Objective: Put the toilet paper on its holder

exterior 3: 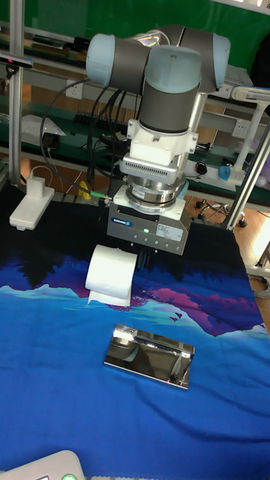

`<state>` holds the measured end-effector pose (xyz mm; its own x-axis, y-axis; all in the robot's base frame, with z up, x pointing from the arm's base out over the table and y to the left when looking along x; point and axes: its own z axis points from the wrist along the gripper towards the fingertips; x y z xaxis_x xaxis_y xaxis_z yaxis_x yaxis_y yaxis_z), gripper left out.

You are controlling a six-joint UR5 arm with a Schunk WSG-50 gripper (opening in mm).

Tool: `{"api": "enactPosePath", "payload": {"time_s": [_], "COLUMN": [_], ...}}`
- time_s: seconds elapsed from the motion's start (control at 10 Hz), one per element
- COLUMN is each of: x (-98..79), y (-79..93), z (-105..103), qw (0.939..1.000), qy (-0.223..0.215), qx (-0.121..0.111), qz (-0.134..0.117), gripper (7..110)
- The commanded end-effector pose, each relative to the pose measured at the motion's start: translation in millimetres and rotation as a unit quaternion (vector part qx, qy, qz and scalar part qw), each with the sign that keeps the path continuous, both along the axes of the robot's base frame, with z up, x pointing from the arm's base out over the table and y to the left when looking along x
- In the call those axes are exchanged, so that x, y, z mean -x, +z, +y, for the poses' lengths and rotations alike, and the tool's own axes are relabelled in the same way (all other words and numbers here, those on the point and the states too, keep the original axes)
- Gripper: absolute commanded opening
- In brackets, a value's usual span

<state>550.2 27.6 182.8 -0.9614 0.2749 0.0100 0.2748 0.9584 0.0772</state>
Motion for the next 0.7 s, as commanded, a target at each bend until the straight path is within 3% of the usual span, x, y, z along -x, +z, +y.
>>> {"api": "enactPosePath", "payload": {"time_s": [0.0, 0.6], "x": [0.0, 1.9], "y": [0.9, 1.2], "z": [1.7, -3.5], "qw": [1.0, 0.9999], "qy": [0.0, 0.012], "qx": [-0.005, 0.005], "qz": [0.0, 0.003], "gripper": [7, 7]}}
